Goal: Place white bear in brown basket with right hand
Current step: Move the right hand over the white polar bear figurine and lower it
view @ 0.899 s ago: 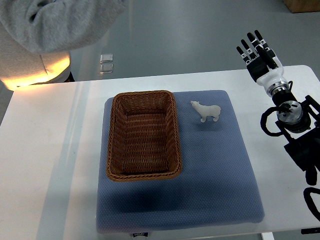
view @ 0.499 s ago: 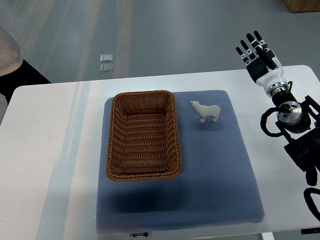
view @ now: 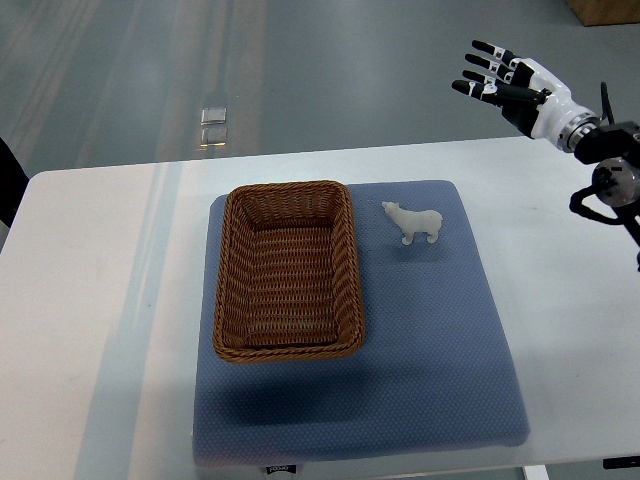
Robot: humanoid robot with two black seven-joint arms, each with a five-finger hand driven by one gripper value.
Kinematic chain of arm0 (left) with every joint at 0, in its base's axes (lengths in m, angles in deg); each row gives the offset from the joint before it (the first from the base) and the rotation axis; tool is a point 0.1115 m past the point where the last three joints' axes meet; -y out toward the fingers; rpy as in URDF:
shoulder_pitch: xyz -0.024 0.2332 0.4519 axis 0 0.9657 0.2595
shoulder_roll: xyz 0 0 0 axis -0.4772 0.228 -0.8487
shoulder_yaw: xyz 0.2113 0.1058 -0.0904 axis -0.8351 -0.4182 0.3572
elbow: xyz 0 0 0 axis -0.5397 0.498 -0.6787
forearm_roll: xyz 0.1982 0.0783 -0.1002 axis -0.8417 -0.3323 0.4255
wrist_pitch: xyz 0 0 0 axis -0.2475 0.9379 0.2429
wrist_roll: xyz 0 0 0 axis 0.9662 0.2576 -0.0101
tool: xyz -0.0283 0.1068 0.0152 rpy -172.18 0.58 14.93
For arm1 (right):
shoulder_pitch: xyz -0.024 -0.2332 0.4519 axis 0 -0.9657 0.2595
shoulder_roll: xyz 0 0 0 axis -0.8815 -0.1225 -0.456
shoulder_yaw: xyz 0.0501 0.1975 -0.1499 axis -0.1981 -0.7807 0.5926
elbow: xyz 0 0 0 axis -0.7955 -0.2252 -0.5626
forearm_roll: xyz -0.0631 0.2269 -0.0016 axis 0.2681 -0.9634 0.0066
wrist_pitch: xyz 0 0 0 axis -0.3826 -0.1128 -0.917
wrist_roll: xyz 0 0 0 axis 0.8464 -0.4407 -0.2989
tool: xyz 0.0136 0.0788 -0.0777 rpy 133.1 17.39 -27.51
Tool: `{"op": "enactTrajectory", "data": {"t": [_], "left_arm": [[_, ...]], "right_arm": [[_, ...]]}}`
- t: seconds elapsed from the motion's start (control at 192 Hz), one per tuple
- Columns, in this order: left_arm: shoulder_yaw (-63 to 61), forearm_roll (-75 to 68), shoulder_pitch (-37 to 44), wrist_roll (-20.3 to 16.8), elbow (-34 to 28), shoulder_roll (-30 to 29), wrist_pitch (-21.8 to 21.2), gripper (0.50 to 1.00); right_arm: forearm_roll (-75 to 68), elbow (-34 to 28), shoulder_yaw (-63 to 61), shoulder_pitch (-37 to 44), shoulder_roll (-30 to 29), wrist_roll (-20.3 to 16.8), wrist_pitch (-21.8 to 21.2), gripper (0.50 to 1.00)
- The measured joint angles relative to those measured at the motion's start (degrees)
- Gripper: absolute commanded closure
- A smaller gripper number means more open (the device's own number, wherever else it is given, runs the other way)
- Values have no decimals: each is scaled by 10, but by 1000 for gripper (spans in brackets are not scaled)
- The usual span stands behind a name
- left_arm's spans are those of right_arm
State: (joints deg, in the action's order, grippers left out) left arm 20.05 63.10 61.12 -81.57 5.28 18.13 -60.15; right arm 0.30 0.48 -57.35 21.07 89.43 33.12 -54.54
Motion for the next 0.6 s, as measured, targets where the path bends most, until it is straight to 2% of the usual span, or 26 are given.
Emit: {"op": "enactTrajectory", "data": {"t": [0.203,0.374,0.488,0.598], "left_arm": [[-1,-2,-7,1,4,0,4,500],[-1,-3,-10,1,4,0,4,500],[-1,-3,-11,1,4,0,4,500],[-1,-4,-11,1,5,0,4,500]], "right_arm": [[187,-46,221,162,81,-84,-82,576],[228,-60,431,311,89,-134,-153,576],[227,-77,484,349,71,-148,-167,579],[220,-83,491,347,48,-148,-152,581]]}}
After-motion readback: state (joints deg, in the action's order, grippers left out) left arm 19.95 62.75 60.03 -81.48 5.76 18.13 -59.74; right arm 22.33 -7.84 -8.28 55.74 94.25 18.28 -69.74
